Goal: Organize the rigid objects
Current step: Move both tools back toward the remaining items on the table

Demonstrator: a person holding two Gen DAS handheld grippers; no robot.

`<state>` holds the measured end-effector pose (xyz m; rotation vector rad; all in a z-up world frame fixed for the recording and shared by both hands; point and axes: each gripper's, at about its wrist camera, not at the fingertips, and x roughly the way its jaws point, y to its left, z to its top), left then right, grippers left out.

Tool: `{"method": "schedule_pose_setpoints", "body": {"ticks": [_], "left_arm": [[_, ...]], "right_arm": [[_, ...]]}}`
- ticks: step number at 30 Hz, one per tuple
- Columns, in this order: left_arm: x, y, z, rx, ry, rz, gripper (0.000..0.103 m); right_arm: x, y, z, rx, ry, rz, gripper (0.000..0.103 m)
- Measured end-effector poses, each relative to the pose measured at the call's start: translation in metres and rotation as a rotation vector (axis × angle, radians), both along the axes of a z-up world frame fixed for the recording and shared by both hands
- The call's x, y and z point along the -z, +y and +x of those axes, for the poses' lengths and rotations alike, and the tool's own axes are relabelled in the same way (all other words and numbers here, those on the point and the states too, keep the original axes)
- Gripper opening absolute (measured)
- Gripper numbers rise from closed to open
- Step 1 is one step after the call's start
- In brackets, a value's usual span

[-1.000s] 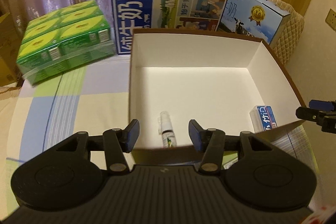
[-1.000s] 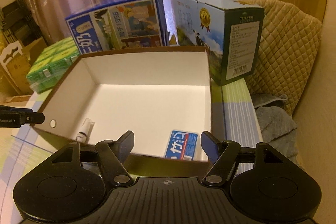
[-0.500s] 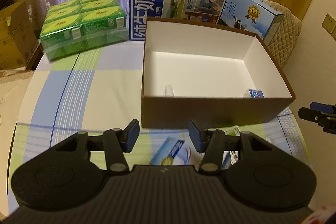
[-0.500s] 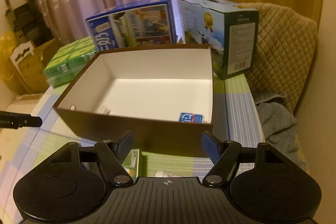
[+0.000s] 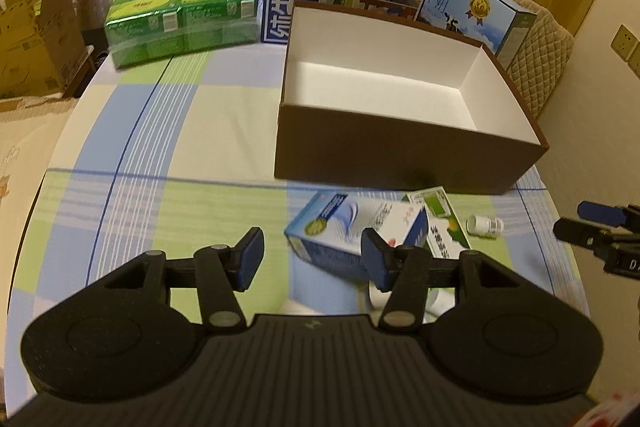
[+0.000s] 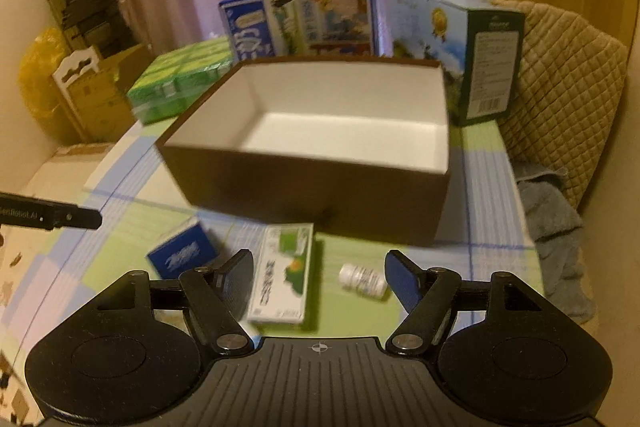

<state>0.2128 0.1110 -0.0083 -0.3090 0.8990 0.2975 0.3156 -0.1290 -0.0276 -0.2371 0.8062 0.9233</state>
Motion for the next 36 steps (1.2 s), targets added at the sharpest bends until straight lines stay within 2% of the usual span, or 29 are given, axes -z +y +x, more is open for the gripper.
{"method": "schedule_pose_setpoints", "body": {"ticks": [19,36], "left_arm": [[0.038,-0.024,-0.04,0.016,0.085,-0.016,0.05],[0.077,-0.021,-0.04,0.105,0.135,0.011,0.05]], "right_arm": [[0.047,-0.025,-0.03,-0.006,0.124,-0.102,0.07],[0.071,-0.039,-0.032,0.05,0.188,-0.146,0.07]]}}
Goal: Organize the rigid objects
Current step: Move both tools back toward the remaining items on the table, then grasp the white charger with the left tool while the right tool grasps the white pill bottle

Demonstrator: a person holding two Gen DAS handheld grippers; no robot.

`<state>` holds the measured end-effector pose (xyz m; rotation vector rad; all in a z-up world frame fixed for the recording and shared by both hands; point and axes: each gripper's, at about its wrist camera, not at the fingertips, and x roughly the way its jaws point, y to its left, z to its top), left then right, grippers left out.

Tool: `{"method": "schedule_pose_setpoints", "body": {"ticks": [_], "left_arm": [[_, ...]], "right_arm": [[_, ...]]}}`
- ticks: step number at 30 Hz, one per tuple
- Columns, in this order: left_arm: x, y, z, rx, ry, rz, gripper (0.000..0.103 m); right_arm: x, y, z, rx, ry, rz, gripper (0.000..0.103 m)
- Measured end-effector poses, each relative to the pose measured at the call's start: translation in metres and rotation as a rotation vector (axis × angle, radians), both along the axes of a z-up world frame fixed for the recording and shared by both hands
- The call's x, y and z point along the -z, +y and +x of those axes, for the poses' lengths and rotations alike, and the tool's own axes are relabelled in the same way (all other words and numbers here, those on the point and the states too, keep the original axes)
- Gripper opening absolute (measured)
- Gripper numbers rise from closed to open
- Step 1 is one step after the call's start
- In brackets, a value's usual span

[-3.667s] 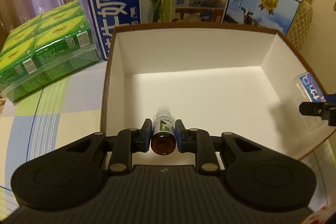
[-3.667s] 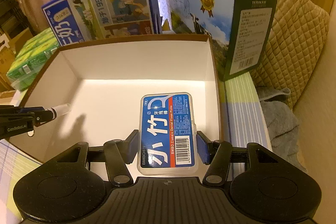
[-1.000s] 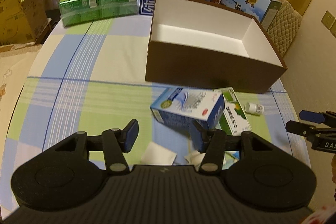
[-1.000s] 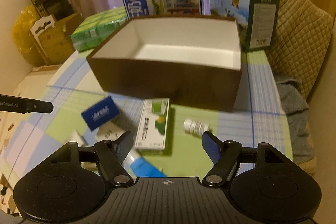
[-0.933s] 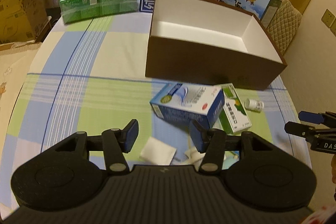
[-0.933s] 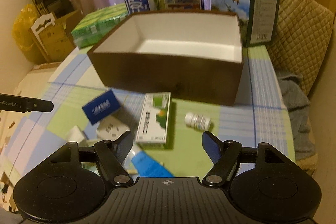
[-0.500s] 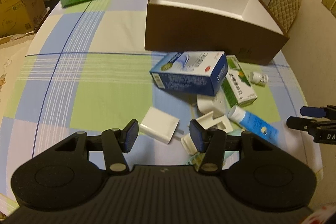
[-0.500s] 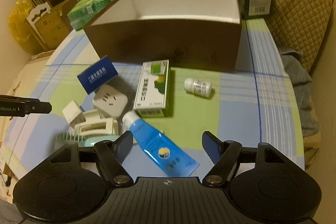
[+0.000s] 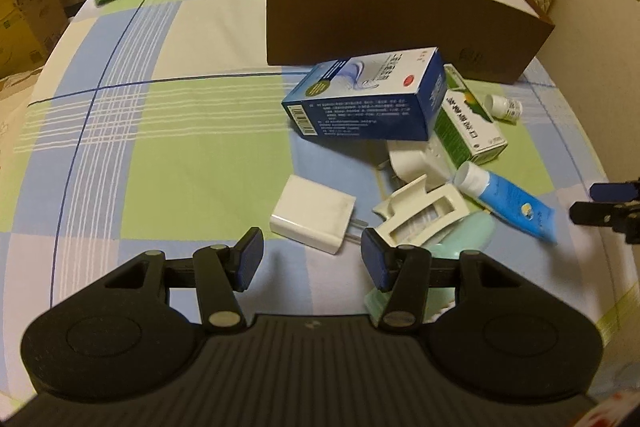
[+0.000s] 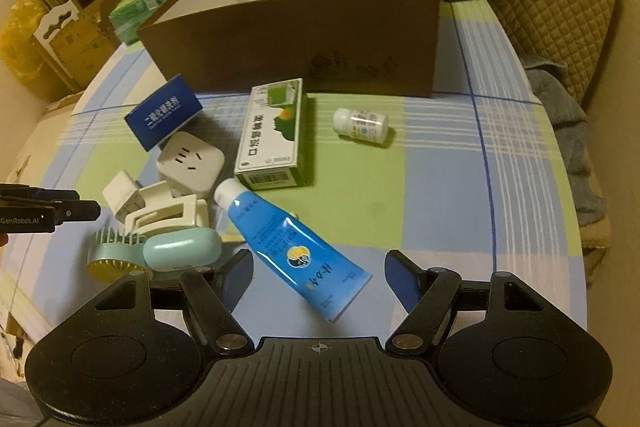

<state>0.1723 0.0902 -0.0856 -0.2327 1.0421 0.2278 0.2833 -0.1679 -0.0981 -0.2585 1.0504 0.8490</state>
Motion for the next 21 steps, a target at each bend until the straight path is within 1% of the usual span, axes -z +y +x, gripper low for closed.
{"method": "schedule_pose_setpoints", "body": {"ticks": [14,19,21], "left_arm": [[0.023,0.003,0.03,0.099,0.031,0.025,0.055],[0.03,0.003,0.038,0.12,0.042,0.031,0.054],[0.034,0.004,0.041,0.126,0.048,0.028,0.051]], "right_arm": [[0.005,-0.005,0.004,0.069,0.018,-0.013,0.07],[0.006,-0.006,0.008,0.091,0.021,-0.017,0.07],[0.007,-0.005,0.009,0.099,0.022,-0.02,0.07]]}}
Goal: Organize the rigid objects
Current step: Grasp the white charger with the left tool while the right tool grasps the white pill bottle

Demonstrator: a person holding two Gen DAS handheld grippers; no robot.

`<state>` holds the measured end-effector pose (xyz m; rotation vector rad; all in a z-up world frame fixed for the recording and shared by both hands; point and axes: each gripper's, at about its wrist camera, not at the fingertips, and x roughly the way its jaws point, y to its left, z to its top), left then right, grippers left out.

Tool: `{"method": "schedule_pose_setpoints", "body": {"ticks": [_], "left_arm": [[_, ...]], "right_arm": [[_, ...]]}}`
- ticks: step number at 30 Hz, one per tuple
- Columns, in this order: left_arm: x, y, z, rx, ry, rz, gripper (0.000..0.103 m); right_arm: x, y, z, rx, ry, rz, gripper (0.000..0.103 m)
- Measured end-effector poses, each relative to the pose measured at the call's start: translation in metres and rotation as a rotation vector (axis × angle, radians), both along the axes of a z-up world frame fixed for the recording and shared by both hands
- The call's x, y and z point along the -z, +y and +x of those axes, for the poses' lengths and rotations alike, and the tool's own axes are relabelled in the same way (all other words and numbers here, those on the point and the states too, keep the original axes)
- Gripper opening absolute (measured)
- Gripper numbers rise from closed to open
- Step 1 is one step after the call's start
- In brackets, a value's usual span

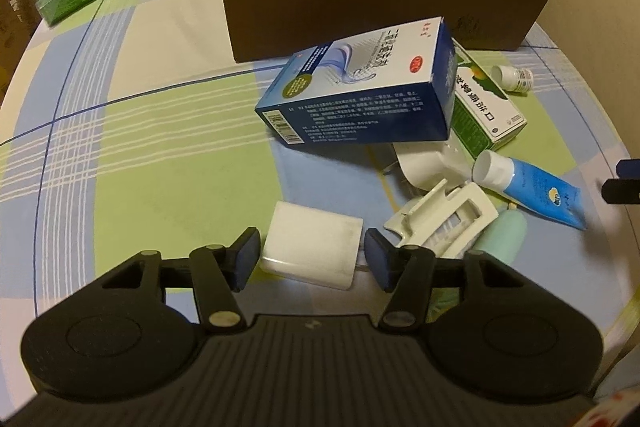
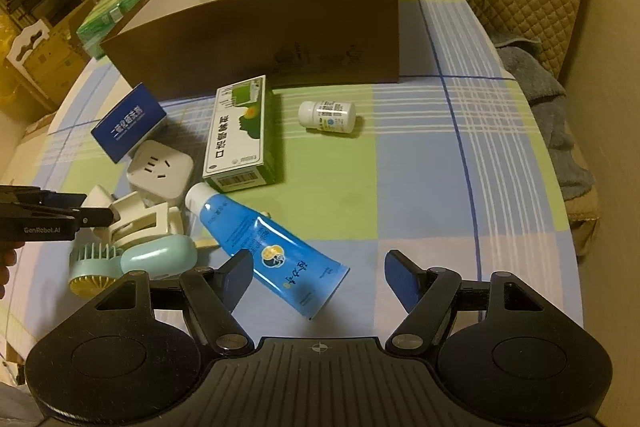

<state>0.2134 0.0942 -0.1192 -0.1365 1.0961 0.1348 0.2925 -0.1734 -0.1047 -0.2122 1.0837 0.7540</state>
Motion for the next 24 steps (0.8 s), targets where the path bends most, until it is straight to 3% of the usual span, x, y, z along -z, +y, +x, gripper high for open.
{"method": "schedule_pose_setpoints", "body": {"ticks": [10,24], "left_arm": [[0.001,0.007,0.001,0.008,-0.017,-0.027,0.046],[-0.006,0.061,-0.005,-0.215,-0.033,-0.004,0.046]], "right_arm": [[0.004,0.009,0.013,0.021,0.007,-0.001,0.07],[0.007,0.042,0.044,0.031,-0.035,0.021,0.07]]}}
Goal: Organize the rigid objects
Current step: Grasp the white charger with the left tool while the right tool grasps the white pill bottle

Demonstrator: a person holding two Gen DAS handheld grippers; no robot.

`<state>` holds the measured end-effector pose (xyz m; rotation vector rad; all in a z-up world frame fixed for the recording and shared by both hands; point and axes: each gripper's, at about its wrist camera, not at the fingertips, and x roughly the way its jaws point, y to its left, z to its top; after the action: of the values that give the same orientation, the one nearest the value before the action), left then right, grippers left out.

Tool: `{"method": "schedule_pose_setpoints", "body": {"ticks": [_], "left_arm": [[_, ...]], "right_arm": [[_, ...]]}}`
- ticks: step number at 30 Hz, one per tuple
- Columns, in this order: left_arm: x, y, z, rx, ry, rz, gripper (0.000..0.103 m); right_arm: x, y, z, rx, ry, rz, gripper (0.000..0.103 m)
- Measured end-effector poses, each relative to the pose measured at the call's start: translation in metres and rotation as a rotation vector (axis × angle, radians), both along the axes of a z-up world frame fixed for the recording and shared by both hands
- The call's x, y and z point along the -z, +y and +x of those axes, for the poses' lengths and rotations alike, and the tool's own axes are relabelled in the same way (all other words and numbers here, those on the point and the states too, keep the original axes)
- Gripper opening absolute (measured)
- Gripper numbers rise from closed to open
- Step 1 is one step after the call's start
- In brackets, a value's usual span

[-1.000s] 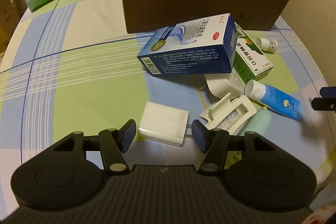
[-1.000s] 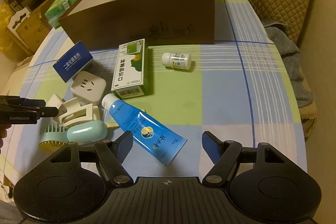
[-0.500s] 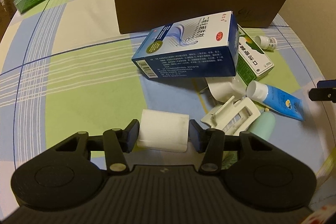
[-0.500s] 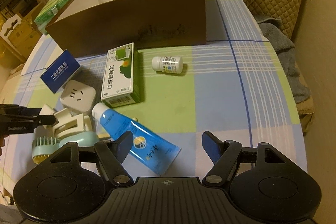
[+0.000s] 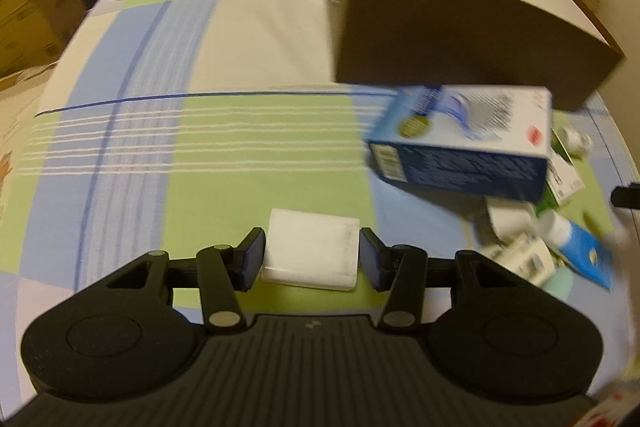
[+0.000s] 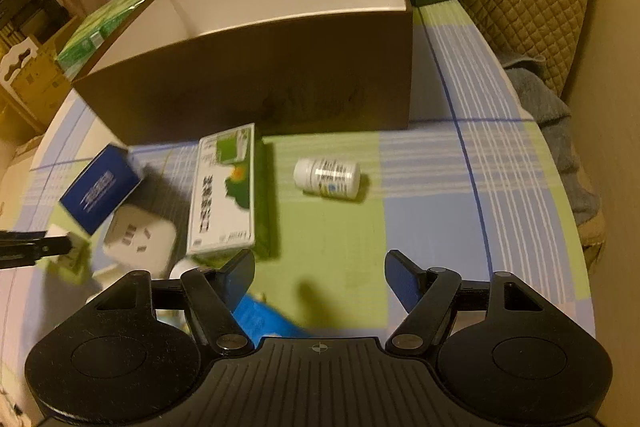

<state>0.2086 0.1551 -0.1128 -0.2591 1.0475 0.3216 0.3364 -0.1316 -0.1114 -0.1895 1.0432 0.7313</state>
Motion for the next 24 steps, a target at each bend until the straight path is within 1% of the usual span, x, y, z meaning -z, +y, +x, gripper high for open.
{"method": "schedule_pose_setpoints", "body": {"ticks": [5,9,18,21,24], "left_arm": [[-0.004,0.019,0.002,-0.066,-0.009,0.009,0.046],[-0.008,0.028,0.003,-0.1,-0.017,0.009,0.046],[-0.01,0.036,0.008,-0.122,-0.022,0.006,0.046],[-0.009,0.037,0.009,-0.125,-0.02,0.007,0.046],[-0.01,0.038,0.01,-0.127,-0.019,0.007,0.046]], "right_arm": [[0.006,0.015,0.015,0.027,-0.014,-0.004,0.069],[0.014,0.028,0.026,0.048,-0.009,-0.01,0.068],[0.029,0.049,0.044,0.104,0.005,-0.036,0.053],[0.032,0.052,0.048,0.115,0.003,-0.045,0.051],[0.034,0.055,0.048,0.113,-0.005,-0.055,0.047]]}}
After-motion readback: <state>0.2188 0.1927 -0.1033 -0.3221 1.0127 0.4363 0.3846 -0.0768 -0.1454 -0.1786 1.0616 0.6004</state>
